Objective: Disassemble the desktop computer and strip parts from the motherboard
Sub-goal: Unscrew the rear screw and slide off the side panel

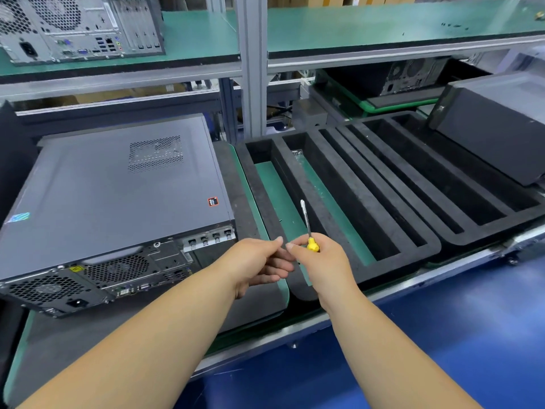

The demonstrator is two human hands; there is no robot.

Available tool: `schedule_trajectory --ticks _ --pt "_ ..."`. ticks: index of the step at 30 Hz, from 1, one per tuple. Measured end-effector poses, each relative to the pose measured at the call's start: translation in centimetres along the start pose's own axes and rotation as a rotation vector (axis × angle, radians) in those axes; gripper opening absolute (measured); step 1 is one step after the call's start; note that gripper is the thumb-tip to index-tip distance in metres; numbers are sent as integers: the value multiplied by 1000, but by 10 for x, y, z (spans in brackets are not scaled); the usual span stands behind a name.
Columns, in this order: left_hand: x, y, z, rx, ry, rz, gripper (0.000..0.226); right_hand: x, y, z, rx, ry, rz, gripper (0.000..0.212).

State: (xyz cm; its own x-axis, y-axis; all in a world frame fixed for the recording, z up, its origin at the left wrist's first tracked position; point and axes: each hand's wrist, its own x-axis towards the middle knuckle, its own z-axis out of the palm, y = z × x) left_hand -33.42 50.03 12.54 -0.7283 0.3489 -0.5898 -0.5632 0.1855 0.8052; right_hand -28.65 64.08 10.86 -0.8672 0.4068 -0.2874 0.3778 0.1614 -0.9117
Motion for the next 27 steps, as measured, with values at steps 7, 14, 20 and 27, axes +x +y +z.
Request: schedule_trajectory --ticks 7,14,20,27 --pt "4 -4 -2 -45 27 -10 33 48 32 -25 -76 38 129 13" --pt "-14 -2 -18 -174 32 26 30 44 11 -9 0 -53 137 15" --pt "-46 -4 -46 -239 69 51 31 -5 -41 24 92 -179 -47 17" --pt "-88 -25 -112 -326 119 69 29 -68 -71 90 180 -376 -159 18"
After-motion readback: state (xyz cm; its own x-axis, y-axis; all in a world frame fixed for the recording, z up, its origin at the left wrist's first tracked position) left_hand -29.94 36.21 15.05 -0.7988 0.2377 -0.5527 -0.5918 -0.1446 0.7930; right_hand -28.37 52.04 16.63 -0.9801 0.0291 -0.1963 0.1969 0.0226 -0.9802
